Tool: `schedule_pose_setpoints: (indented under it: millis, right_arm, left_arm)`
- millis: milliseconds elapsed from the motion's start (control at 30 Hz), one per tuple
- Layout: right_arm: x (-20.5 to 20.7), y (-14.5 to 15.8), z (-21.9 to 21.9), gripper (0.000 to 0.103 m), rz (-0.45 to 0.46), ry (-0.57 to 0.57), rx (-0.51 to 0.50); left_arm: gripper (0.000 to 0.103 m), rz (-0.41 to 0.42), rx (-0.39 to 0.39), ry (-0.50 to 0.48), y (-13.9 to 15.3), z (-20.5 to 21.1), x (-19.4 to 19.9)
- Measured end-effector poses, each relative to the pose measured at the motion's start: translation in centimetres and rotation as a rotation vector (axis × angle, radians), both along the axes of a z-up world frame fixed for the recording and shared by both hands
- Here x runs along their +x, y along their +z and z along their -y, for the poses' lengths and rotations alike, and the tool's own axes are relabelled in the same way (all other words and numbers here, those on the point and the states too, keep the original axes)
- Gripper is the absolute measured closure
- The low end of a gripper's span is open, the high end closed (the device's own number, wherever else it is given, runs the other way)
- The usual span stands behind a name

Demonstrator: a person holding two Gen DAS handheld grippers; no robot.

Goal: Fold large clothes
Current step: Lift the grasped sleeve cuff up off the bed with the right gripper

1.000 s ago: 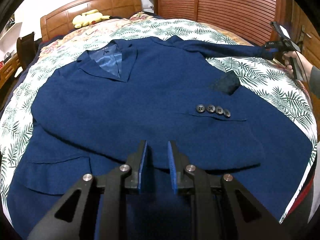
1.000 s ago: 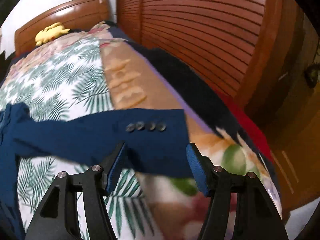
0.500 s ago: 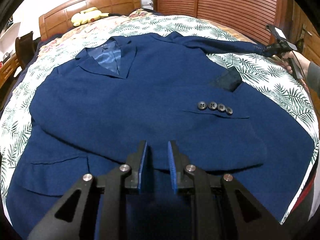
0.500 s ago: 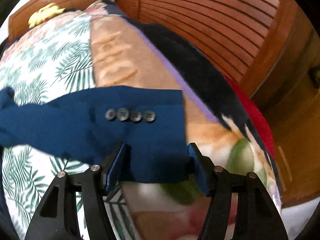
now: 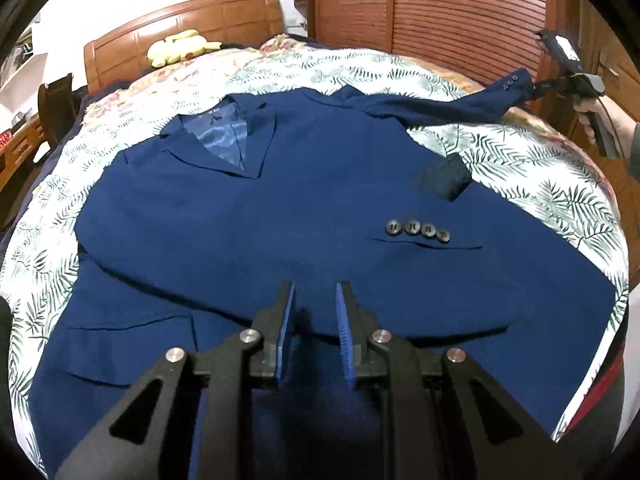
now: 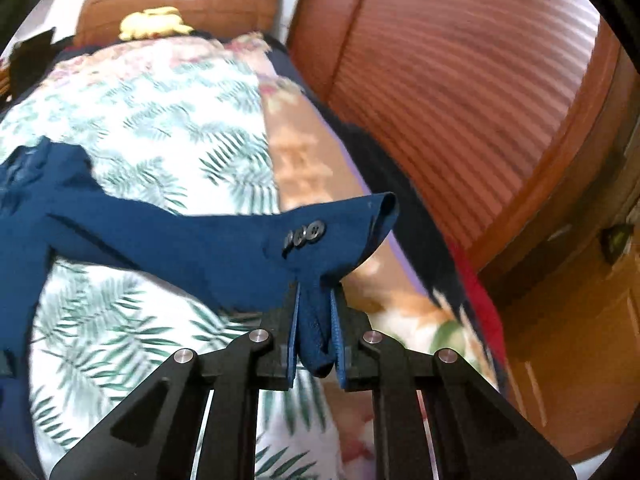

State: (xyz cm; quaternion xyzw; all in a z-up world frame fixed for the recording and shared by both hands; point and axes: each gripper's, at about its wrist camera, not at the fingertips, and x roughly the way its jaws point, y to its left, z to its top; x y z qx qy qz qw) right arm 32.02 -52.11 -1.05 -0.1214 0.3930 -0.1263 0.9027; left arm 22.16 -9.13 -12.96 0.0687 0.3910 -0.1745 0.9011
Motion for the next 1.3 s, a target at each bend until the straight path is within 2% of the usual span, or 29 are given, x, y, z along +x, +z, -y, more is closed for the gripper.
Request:
schedule_pose_setpoints:
  millis: [233,733,1100,1300]
  right_arm:
    - [-2.3,4.4,-6.4,0.092,0.061,0.105,-0.031]
    - [-5.6,7.3,-17.6,0.092,0.088,0.287,-0.048]
    - [-7.7,12.6,-28.0,0.092,0.217,0.436,-0.064]
    - [-8.4,13.5,-33.4,0.092,0.251,0.547,-0.028]
  left_arm:
    - [0.085,0.04,-0.042,0.021,1.6,-1.8,-1.3]
    - [0.085,0.102,-0.08,0.057,3.8,-4.5,-2.9]
    - [0.085,0.131,-0.093,0.096,4.7,-7.4,-3.8]
    - [0.085,0.14,-0.085,0.122,5.0,-9.2,-4.5]
